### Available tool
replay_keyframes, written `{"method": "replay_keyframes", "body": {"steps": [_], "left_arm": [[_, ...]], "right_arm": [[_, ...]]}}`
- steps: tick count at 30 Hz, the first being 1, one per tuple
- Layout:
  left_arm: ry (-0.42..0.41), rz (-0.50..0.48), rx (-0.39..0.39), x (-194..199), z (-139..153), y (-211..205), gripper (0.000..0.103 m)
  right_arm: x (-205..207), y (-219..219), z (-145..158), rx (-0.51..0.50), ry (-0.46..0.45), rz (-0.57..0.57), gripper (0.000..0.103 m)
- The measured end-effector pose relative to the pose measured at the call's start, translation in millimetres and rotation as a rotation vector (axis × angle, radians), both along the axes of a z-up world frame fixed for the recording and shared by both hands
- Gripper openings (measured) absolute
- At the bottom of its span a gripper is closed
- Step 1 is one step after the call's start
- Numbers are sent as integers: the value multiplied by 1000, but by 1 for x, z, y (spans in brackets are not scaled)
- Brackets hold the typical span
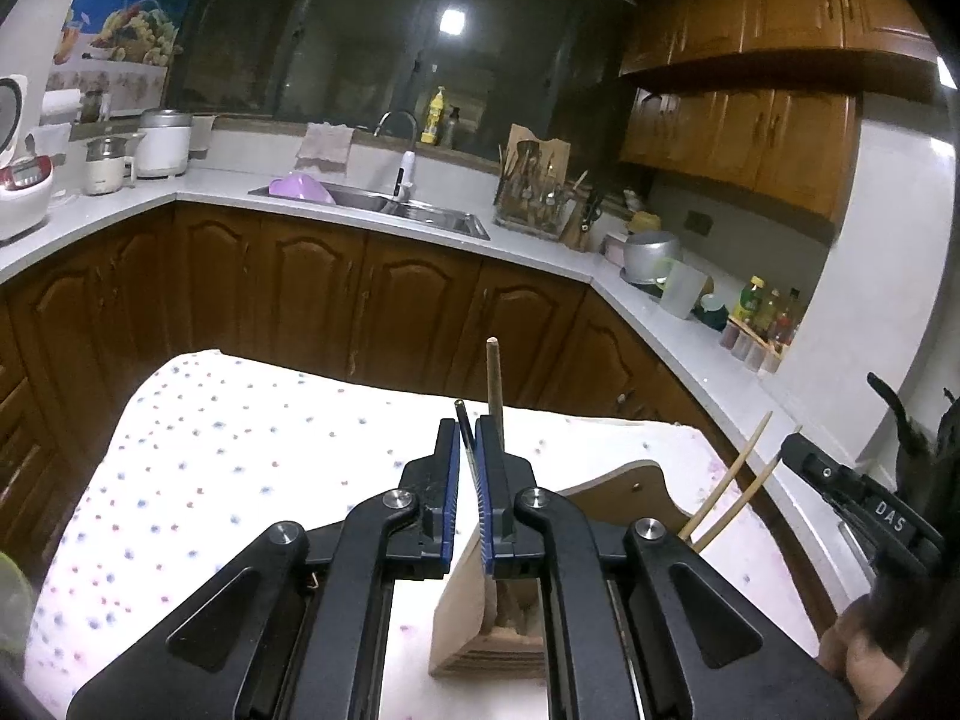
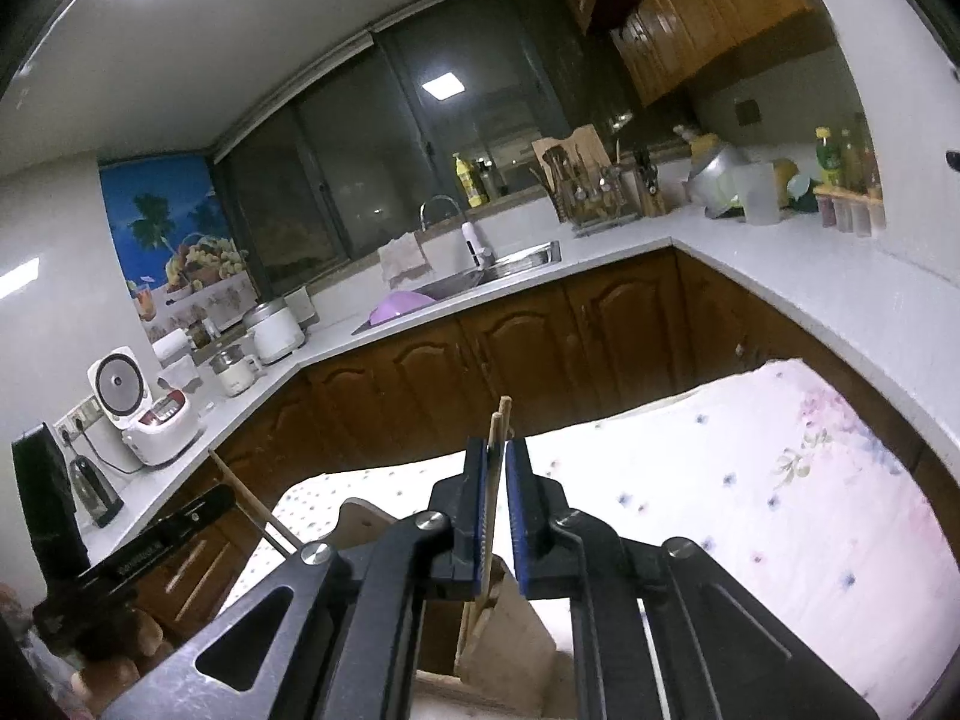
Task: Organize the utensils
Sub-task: 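Drop the chopsticks into the holder by opening both tools, then move both open tools back toward the forks, spoons and chopsticks on the cloth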
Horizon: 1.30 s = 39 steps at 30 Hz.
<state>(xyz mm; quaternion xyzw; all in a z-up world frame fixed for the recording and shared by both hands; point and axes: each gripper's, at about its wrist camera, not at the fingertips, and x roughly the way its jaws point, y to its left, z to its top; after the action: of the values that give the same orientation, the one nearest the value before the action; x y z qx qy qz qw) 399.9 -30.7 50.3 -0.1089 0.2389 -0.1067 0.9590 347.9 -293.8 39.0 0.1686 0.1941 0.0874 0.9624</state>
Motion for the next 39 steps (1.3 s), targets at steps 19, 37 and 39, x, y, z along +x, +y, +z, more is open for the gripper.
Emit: {"method": "replay_keyframes", "body": {"steps": [19, 37, 39], "left_arm": [[30, 25, -13, -36, 0, 24, 85], [135, 23, 57, -193, -37, 51, 90], [141, 17, 57, -206, -40, 51, 90]], "right_arm": [[-31, -11, 8, 44, 8, 27, 69], [-164, -2, -20, -27, 100, 93, 86], [-178, 2, -21, -42, 100, 96, 91]]}}
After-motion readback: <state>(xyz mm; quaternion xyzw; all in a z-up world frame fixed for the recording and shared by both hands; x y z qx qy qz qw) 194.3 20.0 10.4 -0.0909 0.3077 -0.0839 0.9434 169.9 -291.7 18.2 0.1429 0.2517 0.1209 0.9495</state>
